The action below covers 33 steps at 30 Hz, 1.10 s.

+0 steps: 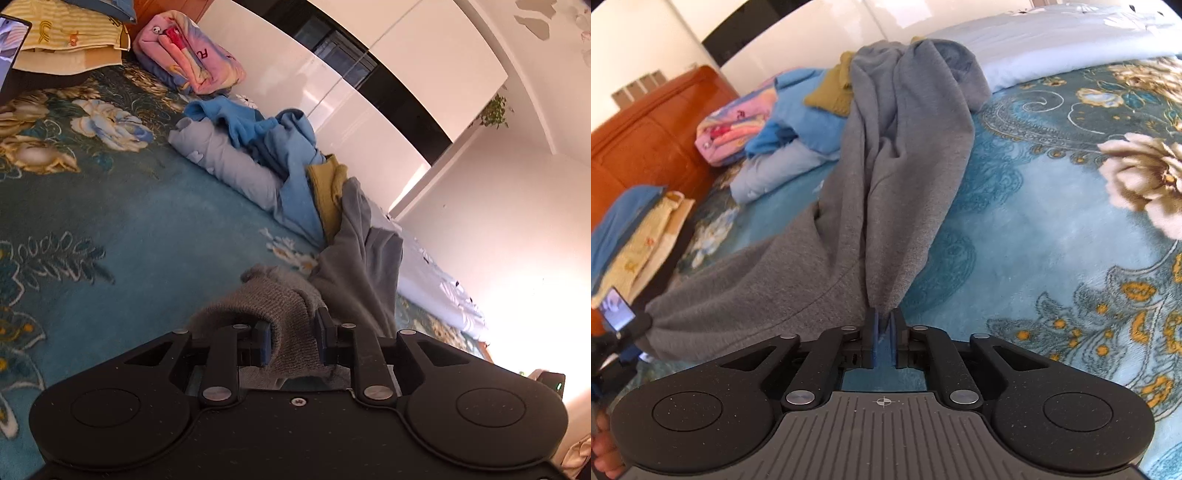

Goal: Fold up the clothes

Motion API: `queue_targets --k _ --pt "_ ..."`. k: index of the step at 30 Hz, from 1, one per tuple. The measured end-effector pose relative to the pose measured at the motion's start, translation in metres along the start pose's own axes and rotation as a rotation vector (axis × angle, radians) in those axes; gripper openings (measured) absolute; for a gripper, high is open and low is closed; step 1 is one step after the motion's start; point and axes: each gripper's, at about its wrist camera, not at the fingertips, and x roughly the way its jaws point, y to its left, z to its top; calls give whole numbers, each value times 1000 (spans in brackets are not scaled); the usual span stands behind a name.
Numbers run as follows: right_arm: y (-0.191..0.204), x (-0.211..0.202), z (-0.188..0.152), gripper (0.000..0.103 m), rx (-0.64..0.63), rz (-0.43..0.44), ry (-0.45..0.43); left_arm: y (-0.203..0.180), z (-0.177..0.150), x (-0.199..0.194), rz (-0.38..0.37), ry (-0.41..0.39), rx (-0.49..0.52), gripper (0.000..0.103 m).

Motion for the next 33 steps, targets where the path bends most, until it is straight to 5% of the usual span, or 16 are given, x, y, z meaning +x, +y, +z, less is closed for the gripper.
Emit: queue_targets --k 4,7,10,18,22,28,29,30,33 --pt "2 -12 8 10 -65 -57 -46 9 -5 11 -4 23 2 26" --pt "-2 -15 27 15 -77 -95 -89 22 -5 20 3 33 -23 47" --pt "-3 -6 55 24 -95 -105 -118 34 -4 25 9 44 -43 50" --pt "29 80 135 57 -209 -48 -65 51 10 43 -73 65 -140 62" --pt "48 136 156 59 -289 -73 5 53 12 53 -85 77 -174 62" --pt "47 184 174 58 -239 -76 60 50 14 60 -88 65 -174 62" --pt "48 189 175 53 -237 -71 65 50 15 62 -80 63 -174 62" --pt "48 191 177 35 -236 -64 72 49 16 64 -69 62 -174 60" --pt "44 187 181 6 -186 -17 85 46 22 68 -35 45 -183 42"
